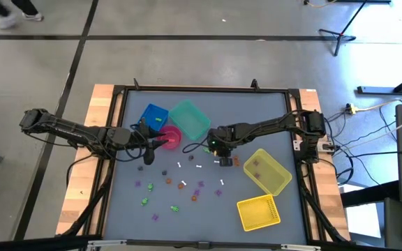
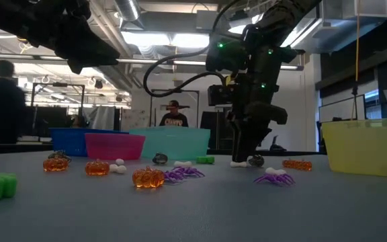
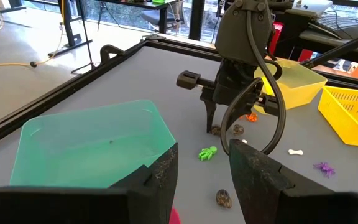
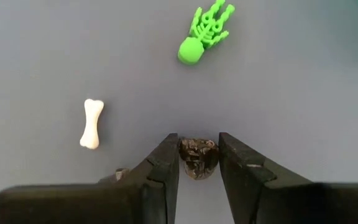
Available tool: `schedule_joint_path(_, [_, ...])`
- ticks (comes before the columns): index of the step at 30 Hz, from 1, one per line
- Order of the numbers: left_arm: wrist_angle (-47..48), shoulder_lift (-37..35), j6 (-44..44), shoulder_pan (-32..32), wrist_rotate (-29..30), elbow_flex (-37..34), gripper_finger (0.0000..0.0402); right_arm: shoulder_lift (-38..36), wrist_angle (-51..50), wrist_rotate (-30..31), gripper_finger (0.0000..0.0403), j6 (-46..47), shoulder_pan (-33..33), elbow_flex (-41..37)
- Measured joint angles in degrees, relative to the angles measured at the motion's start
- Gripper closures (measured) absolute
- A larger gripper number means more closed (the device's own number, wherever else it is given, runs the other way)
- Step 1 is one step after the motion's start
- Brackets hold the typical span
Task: Sort Halloween decoration
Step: Put the black skull toy into the green bin
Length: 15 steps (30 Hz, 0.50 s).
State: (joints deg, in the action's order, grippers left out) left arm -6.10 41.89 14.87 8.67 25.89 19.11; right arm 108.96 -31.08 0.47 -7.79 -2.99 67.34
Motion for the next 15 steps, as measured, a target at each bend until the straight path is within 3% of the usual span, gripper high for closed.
schedule_joint_path(15, [0.0,0.0,0.0,-0.01,0.0,0.0,0.0274,-0.06,-9.49,0.0,0.0304,-0.28,-0.01,6.49])
